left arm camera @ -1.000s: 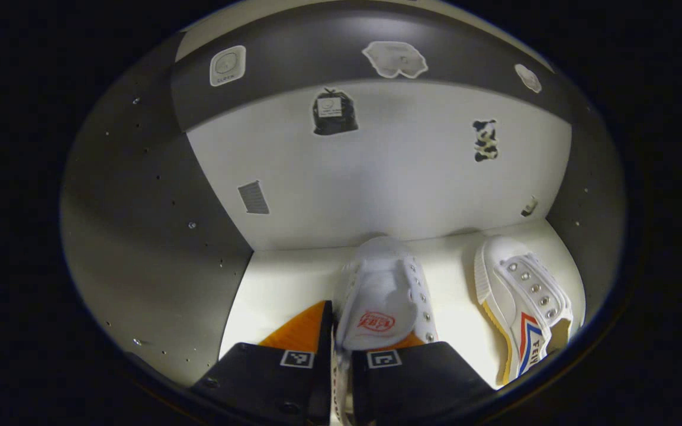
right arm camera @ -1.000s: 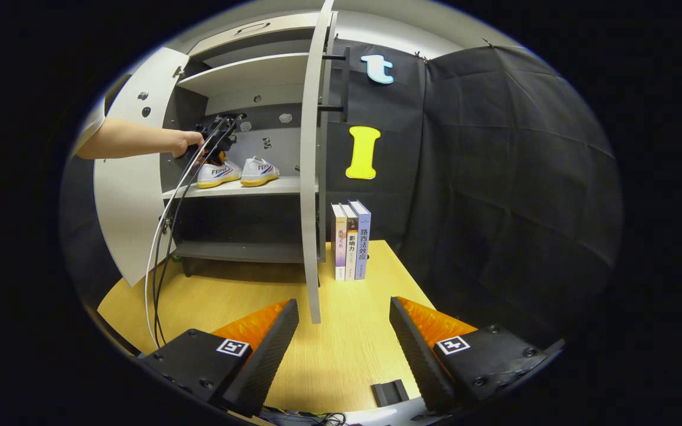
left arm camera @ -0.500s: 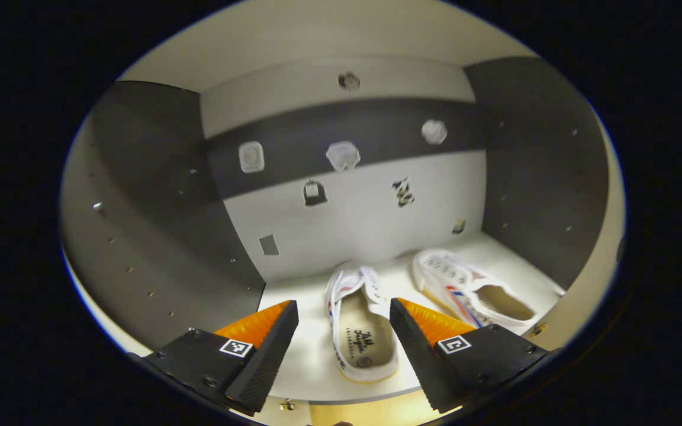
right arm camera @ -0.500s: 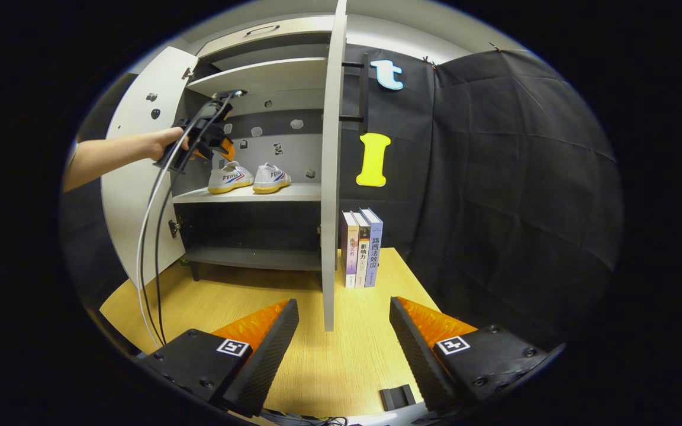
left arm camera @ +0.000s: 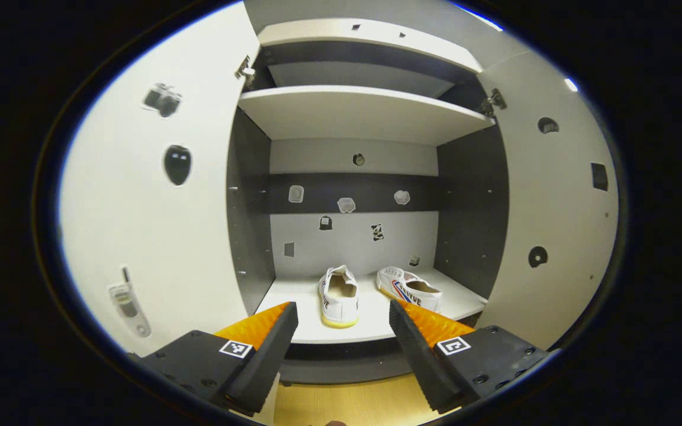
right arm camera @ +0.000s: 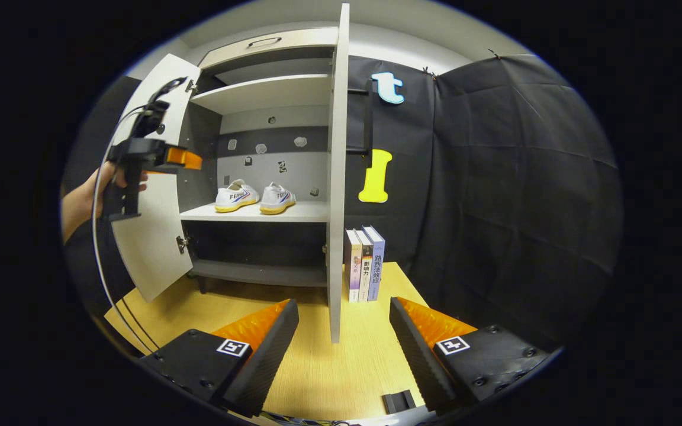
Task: Grab one shoe with the right hand and put it into the shoe cabinet, grab the other shoe with the left hand and put it into the shoe cabinet; then close the right door with the right hand and the left door with the left hand.
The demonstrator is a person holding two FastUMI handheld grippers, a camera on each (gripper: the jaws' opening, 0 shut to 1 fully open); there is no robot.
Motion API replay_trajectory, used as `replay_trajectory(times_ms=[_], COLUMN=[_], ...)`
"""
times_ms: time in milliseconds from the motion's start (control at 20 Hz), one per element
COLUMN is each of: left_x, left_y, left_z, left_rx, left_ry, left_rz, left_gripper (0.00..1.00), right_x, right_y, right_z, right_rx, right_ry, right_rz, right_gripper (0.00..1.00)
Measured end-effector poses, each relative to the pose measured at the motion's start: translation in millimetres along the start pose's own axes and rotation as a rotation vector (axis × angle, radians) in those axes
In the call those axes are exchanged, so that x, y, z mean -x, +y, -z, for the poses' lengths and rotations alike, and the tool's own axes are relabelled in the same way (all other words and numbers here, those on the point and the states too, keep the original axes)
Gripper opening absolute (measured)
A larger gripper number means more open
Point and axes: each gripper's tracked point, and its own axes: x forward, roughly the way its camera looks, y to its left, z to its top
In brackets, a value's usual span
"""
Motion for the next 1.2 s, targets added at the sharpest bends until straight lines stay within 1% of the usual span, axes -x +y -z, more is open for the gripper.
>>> replay_trajectory(times_ms=[100,150,200,350,400,550,650,750,850,950,1050,1100,1200], left_x=[33.0,47.9,62.2,91.2,103.2,116.8,119.9,121.6,124.0,127.7,131.3,132.8,136.3], left_y=[1.4,0.3,-0.2,-0.6,-3.8,-19.3,-29.4,-34.5,-42.3,-47.9,-48.3,-48.5,-46.5], left_z=[9.8,15.8,20.8,33.3,40.3,64.3,69.9,77.0,83.5,88.8,93.1,95.3,102.6], left_rx=[0.011,0.021,0.027,-0.004,-0.006,0.029,0.048,0.042,0.061,0.084,0.085,0.081,0.070], left_ry=[-0.017,-0.017,-0.017,-0.050,-0.046,0.010,0.017,0.025,0.042,0.052,0.061,0.065,0.079], left_rz=[-0.011,-0.012,-0.013,-0.019,-0.008,0.039,0.064,0.065,0.076,0.081,0.065,0.058,0.030], left_gripper=[0.97,1.00,0.97,0.97,0.97,0.97,0.97,0.97,0.97,0.97,0.97,0.98,0.97], right_x=[1.8,2.2,3.2,5.4,5.0,5.2,4.6,-0.2,-10.1,-22.3,-38.6,-46.8,-64.4], right_y=[-0.9,-2.2,-3.8,-14.7,-22.6,-53.6,-76.0,-99.0,-118.9,-130.6,-137.1,-136.0,-129.2], right_z=[-9.0,-13.6,-19.2,-36.5,-43.6,-69.8,-85.3,-104.7,-126.9,-144.9,-167.7,-178.0,-196.5], right_rx=[-0.007,-0.015,-0.023,-0.030,-0.030,-0.063,-0.099,-0.128,-0.149,-0.147,-0.119,-0.113,-0.109], right_ry=[-0.013,-0.018,-0.025,-0.047,-0.058,-0.090,-0.100,-0.121,-0.147,-0.174,-0.210,-0.221,-0.238], right_rz=[0.005,0.009,0.012,0.034,0.048,0.107,0.146,0.178,0.187,0.189,0.176,0.156,0.104], right_gripper=[0.98,0.98,0.98,0.98,0.98,0.98,0.98,0.98,0.98,0.98,1.00,0.98,0.98])
